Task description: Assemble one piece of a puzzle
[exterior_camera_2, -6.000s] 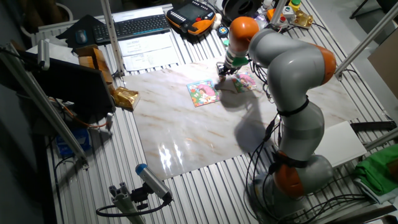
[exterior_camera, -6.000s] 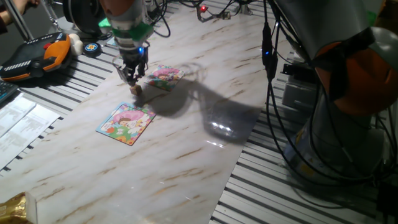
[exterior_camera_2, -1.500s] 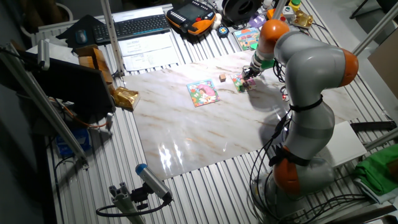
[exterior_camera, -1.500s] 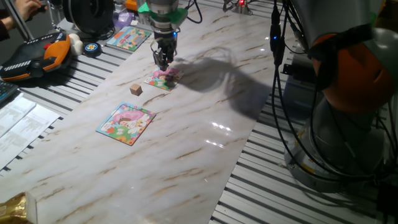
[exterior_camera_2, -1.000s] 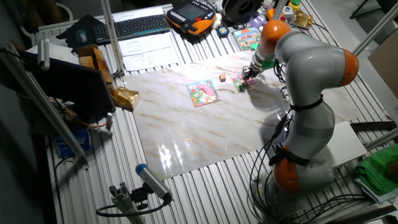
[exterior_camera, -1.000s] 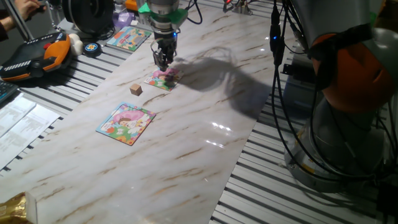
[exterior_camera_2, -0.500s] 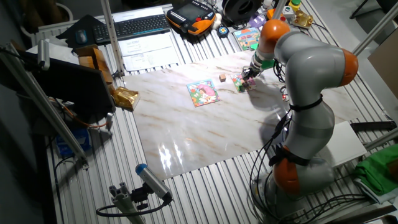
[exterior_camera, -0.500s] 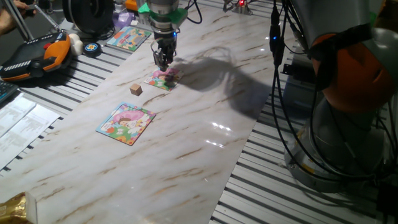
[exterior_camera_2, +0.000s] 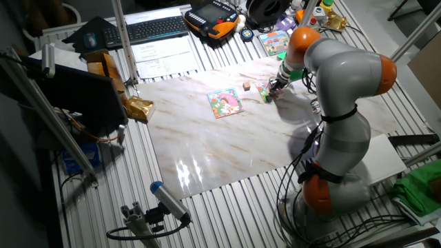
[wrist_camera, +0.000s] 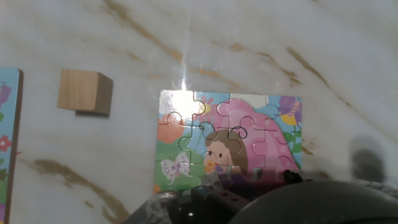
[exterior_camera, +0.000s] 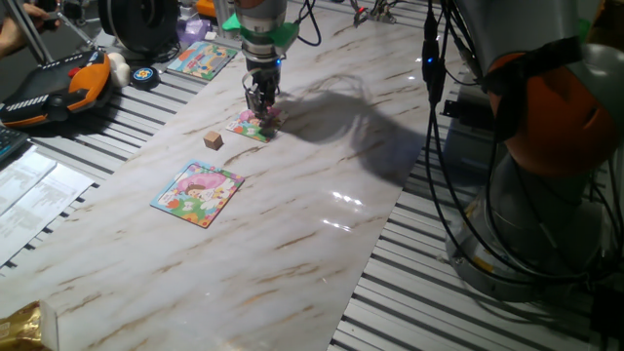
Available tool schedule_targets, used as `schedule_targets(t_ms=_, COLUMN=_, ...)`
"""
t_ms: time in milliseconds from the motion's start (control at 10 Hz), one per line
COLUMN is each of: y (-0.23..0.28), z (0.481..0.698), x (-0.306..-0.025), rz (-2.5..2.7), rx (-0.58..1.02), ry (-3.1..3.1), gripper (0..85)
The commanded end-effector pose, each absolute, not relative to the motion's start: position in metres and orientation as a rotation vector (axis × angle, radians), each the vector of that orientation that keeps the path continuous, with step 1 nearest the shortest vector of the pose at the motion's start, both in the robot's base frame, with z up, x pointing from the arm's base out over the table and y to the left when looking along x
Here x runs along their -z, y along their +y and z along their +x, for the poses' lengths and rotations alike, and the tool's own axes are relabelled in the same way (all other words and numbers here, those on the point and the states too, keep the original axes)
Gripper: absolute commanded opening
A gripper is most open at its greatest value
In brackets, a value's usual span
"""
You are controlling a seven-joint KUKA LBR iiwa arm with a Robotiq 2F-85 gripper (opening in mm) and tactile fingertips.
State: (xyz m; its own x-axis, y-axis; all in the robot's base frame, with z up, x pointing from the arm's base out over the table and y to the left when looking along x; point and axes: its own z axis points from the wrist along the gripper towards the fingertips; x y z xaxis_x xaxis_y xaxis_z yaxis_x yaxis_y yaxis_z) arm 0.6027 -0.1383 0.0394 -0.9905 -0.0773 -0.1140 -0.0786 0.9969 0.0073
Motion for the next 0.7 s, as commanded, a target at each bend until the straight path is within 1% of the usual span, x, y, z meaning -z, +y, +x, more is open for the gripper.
schedule_targets(t_ms=0, y=-0.138, z=0.603, x=-0.038, rz=-0.122, rx=-0.019, ry=3.023, gripper=12.7)
schedule_targets(t_ms=600, y=-0.136, z=0.604, x=-0.027, rz=-0.126, rx=-0.025, ry=3.013, gripper=12.7)
